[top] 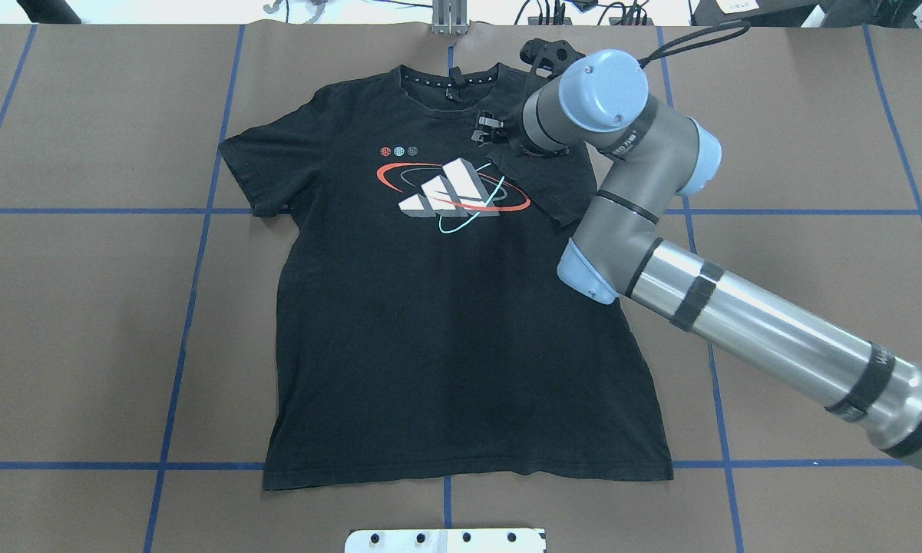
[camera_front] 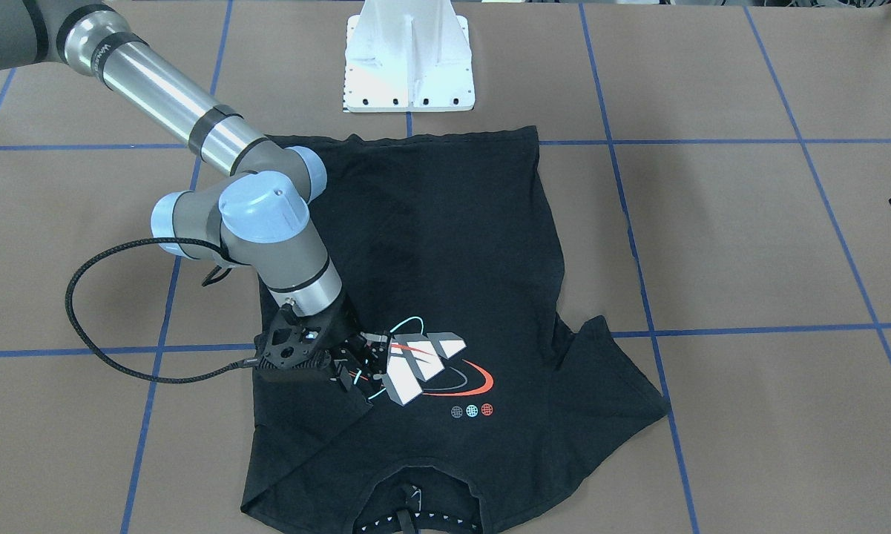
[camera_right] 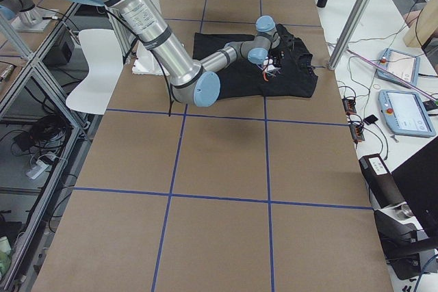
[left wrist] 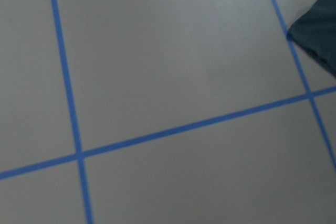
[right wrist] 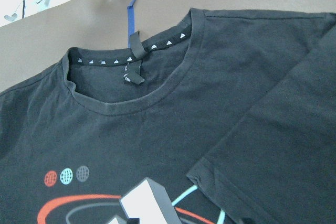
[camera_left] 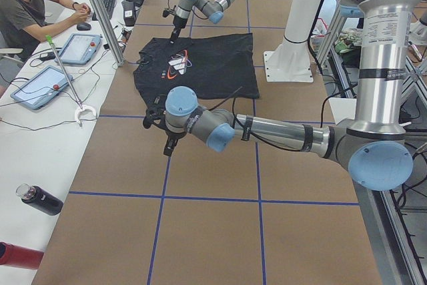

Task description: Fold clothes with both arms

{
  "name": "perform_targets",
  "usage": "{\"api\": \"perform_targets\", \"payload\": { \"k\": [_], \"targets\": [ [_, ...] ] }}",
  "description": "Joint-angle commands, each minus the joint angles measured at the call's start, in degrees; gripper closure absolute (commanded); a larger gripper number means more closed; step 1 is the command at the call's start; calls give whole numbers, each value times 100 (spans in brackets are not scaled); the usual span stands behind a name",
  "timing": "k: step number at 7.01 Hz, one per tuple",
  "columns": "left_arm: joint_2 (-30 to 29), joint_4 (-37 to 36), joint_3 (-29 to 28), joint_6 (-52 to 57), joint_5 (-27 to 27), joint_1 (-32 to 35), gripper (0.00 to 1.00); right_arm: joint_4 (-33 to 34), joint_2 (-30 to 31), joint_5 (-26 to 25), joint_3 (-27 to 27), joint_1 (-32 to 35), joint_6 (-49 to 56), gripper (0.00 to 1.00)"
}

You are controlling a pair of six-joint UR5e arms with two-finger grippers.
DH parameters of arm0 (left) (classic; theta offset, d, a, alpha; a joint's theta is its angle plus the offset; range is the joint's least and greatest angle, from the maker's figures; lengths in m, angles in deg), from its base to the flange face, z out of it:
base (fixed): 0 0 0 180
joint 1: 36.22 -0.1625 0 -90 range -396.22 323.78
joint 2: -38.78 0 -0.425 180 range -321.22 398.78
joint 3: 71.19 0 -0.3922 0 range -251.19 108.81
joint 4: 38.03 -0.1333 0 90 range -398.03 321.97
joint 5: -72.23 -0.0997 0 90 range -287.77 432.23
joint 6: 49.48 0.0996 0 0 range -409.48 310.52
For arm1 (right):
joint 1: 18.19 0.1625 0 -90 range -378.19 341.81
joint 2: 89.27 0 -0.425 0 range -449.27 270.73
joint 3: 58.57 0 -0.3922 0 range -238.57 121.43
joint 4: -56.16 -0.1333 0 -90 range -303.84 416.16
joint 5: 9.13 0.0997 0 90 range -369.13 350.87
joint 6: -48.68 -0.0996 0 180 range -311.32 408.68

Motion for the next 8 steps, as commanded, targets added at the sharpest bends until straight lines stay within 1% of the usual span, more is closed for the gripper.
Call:
{"api": "perform_targets", "payload": {
  "k": [1, 2, 3, 4, 5, 6, 7, 8],
  "targets": [
    [-678, 392, -289, -1301, -25, -712, 0, 122, 1201, 255, -1577, -89, -24, 0],
    [-1089, 455, -700, -1418, -25, -1116, 1, 140, 1658, 614, -2070, -63, -33, 0],
    [-1537, 464, -1035, -1750, -42, -1381, 1, 148, 2142, 757, -2527, -54, -33, 0],
    [-1872, 612, -1482, -1814, -243, -1488, 2, 149, 2468, 767, -2784, -19, -33, 1],
    [-2102, 988, -2052, -2006, -288, -1533, 2, 140, 2776, 785, -3013, -1, -24, 1],
    [-2322, 1426, -2588, -2504, -541, -1621, 4, 140, 2892, 776, -3128, 8, -33, 1],
    [-2463, 2022, -3081, -2753, -1048, -1804, 5, 140, 3024, 767, -3234, 8, -33, 1],
    [-2787, 2455, -3651, -3112, -1175, -1815, 15, 140, 3051, 759, -3235, 8, -33, 1]
  ]
}}
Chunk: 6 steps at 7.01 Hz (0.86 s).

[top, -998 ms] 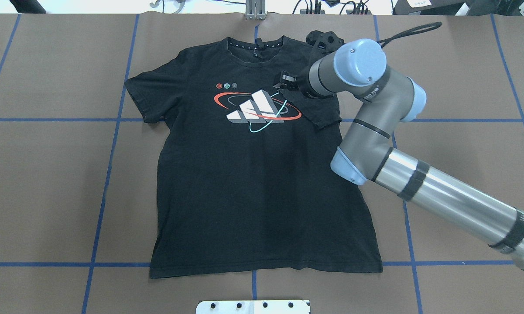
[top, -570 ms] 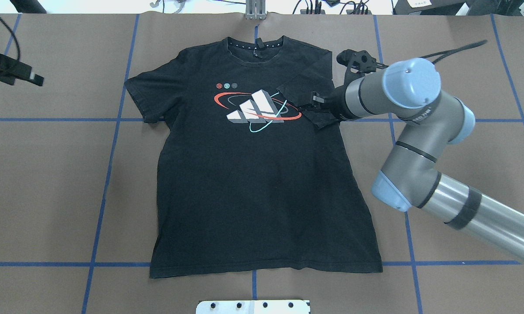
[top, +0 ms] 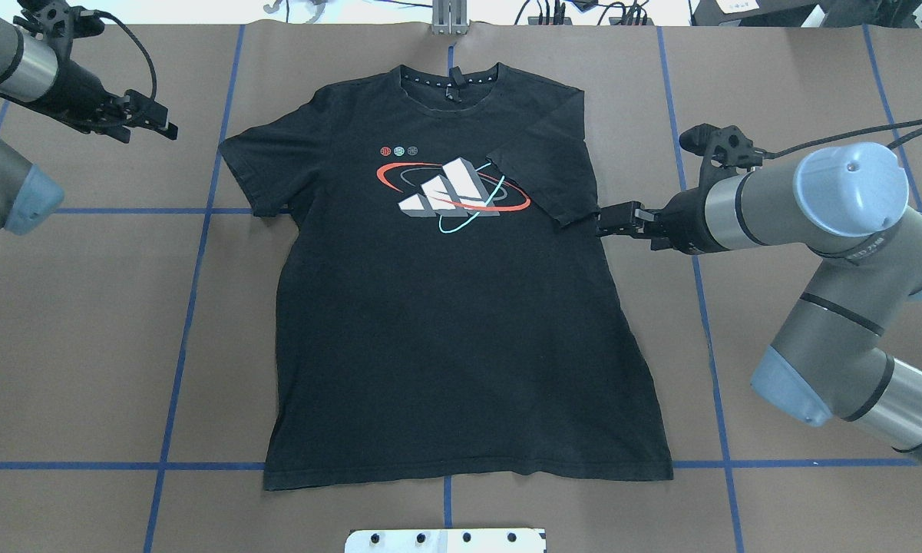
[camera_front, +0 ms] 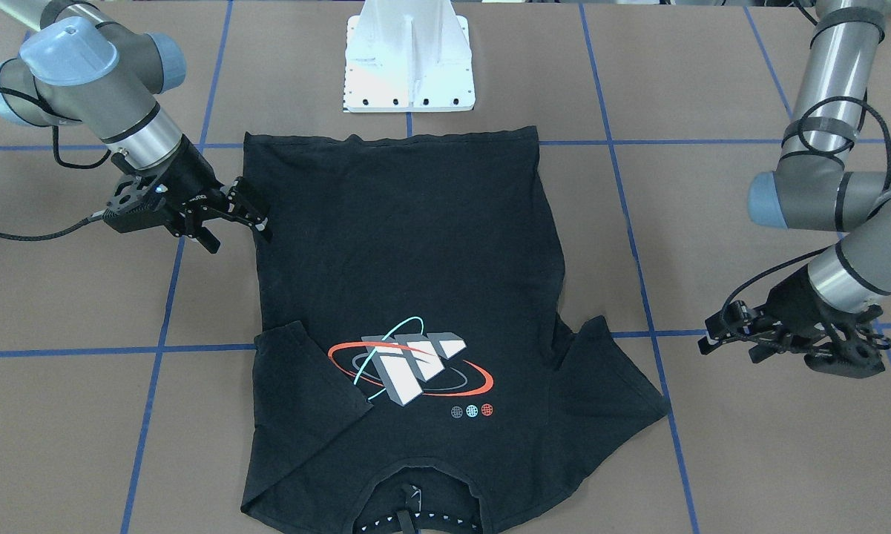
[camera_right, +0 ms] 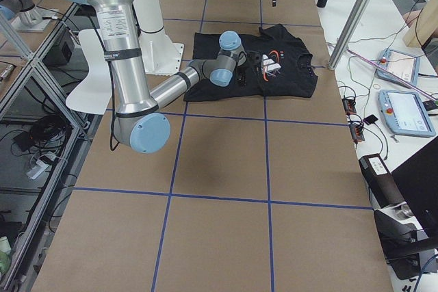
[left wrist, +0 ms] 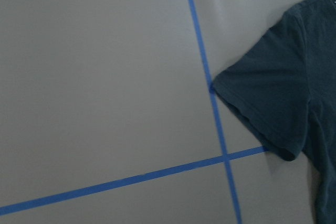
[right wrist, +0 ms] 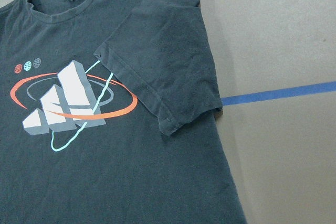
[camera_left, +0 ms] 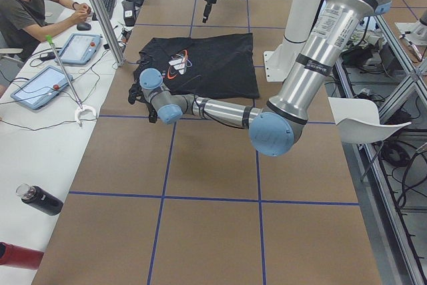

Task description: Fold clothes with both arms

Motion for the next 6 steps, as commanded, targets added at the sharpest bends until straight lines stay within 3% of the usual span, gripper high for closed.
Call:
{"api": "perform_targets", "payload": {
  "k": [1, 4, 6],
  "targets": [
    [-424, 914, -915, -727, -534, -172, 20, 0, 99, -18, -58, 3, -1, 1],
    [-653, 1180, -1268, -976, -772, -471, 28, 0, 169, -53, -40, -6, -1, 1],
    [-828, 1269, -1532, -976, -826, -524, 41, 0, 169, -97, -22, -6, -1, 1]
  ]
}}
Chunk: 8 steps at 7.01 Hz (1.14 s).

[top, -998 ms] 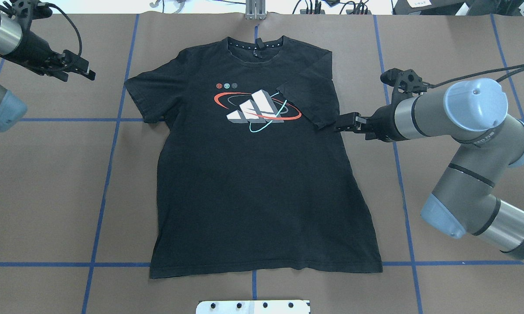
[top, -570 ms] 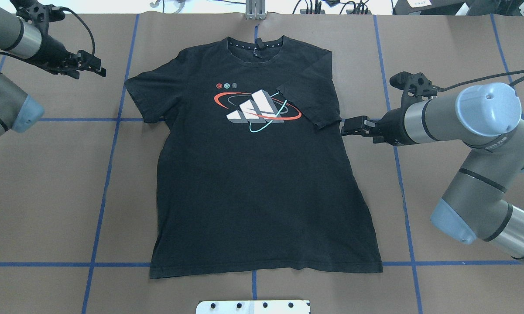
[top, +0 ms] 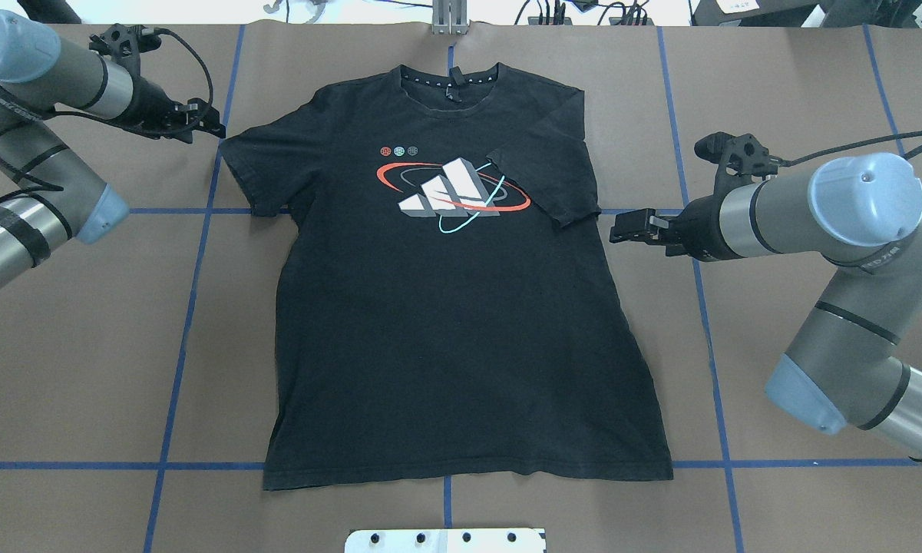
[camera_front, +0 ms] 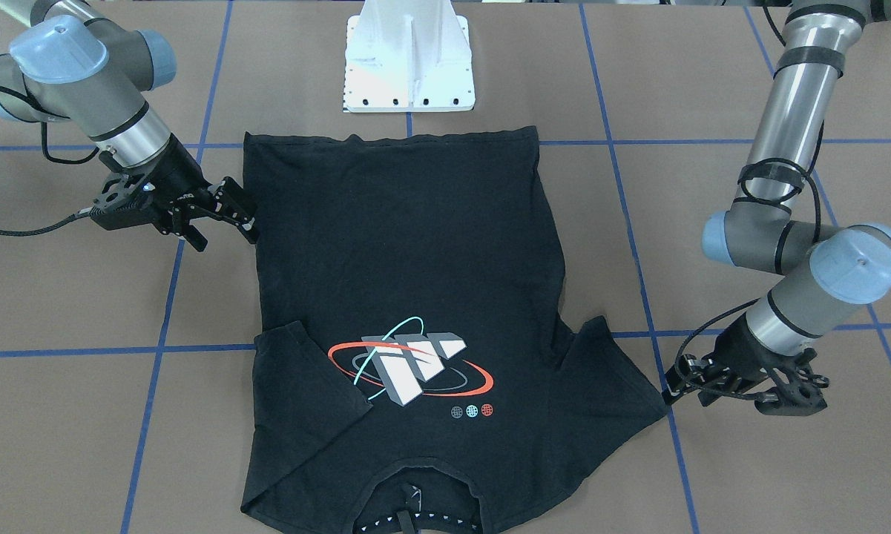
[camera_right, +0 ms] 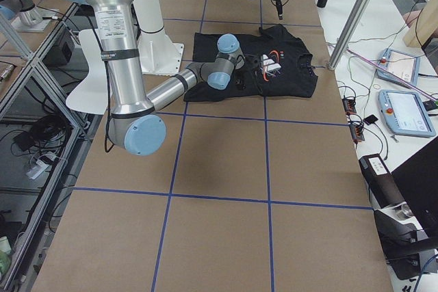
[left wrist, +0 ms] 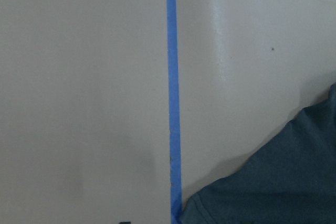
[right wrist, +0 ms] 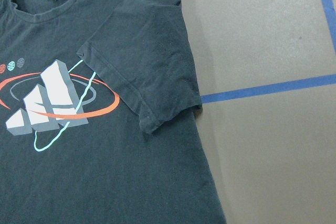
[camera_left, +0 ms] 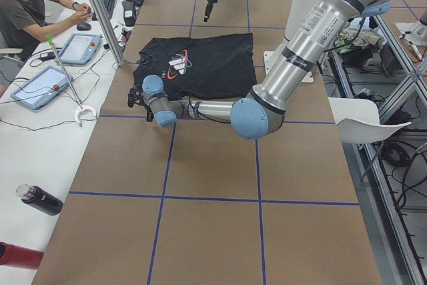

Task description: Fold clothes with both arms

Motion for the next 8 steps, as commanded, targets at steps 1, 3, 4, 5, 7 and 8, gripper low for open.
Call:
{"api": "perform_targets", "payload": {
  "k": [1, 3, 4, 5, 7, 8],
  "targets": [
    [-105, 82, -140, -5, -115, -98, 45, 0, 5, -36, 11, -9, 0, 1],
    [-105, 82, -149, -5, -186, -142, 46, 0, 14, -44, 20, 0, 0, 1],
    [-96, 91, -175, -5, -194, -160, 46, 0, 14, -53, 20, -9, 0, 1],
    [-105, 204, -289, -5, -229, -177, 47, 0, 14, -62, 29, -9, 0, 1],
    [-114, 276, -360, -5, -238, -177, 51, 0, 5, -62, 29, -9, 0, 1],
    [-123, 276, -360, -5, -238, -177, 52, 0, 5, -62, 29, -18, 0, 1]
  ]
}}
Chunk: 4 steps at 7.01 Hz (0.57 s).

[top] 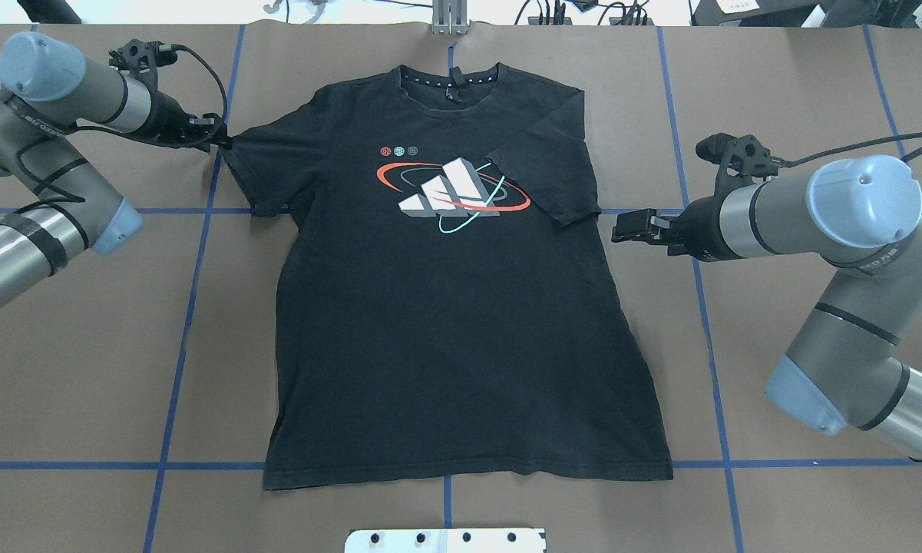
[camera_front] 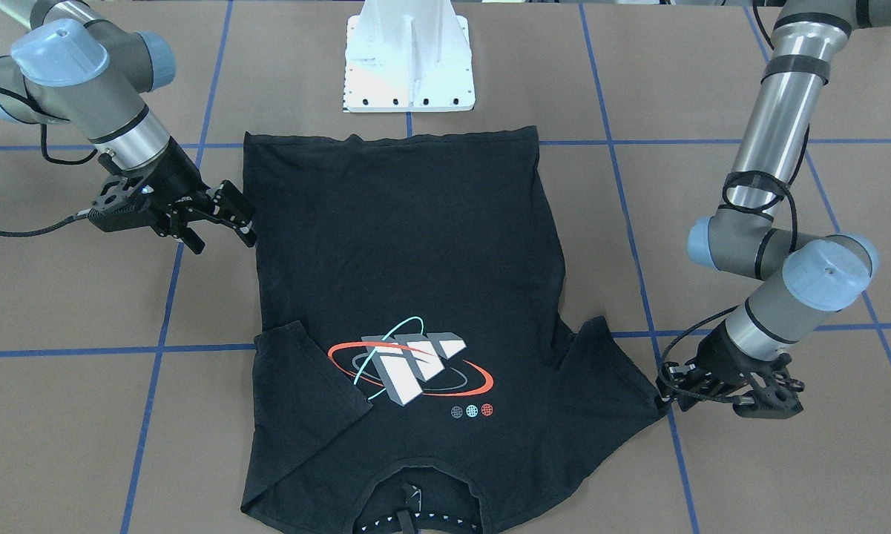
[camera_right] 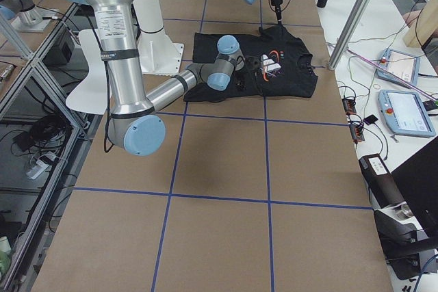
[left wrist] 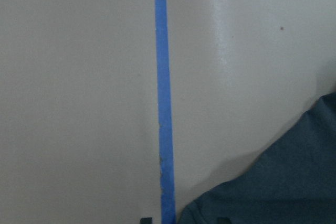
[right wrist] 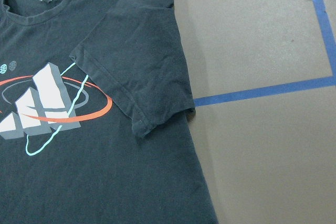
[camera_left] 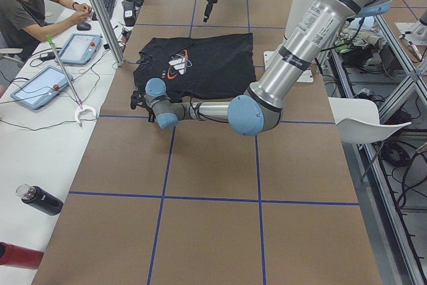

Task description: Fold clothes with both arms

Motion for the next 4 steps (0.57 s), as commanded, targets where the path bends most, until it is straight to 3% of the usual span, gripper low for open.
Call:
{"api": "perform_targets", "payload": {
  "k": [1, 4],
  "targets": [
    [-9, 11, -11, 0, -2, -1, 52, 0, 5, -1, 1, 3, 0, 1],
    [-44, 11, -20, 0, -11, -19, 59, 0, 5, -1, 1, 3, 0, 1]
  ]
}}
